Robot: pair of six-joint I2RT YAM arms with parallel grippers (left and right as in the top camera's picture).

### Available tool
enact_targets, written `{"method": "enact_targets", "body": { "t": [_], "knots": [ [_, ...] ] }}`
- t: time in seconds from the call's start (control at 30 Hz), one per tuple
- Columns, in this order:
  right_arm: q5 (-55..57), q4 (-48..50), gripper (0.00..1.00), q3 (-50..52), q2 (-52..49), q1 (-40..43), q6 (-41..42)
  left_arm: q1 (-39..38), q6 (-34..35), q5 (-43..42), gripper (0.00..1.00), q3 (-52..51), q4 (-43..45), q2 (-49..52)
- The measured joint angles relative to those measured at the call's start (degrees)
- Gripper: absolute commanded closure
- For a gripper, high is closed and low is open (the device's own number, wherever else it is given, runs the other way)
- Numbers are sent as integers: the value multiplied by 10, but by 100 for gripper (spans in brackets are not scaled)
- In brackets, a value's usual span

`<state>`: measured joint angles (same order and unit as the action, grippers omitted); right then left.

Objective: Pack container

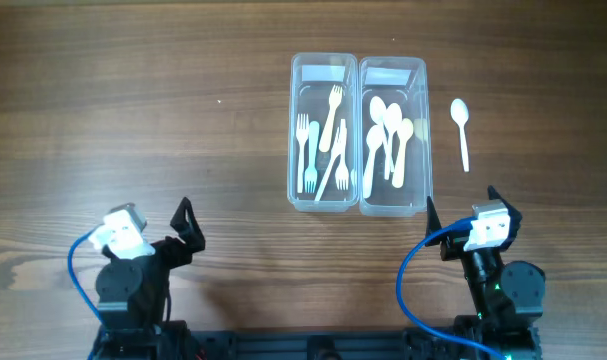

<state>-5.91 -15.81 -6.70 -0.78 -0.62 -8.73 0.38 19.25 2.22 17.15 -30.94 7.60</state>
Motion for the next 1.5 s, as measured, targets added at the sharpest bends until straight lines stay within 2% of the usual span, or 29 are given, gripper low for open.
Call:
{"method": "enact_targets", "body": {
  "t": [0.27,0.47,0.67,1.5],
  "knots": [
    [0,0,0,0,0,0,0,0,5,-8,0,-70,26,-66],
    [0,0,0,0,0,0,0,0,5,-8,0,-73,21,-68],
    [0,0,0,0,0,0,0,0,5,-8,0,-75,-51,-68],
    [0,0,0,0,0,0,0,0,5,-8,0,-75,-62,-68]
  ]
}}
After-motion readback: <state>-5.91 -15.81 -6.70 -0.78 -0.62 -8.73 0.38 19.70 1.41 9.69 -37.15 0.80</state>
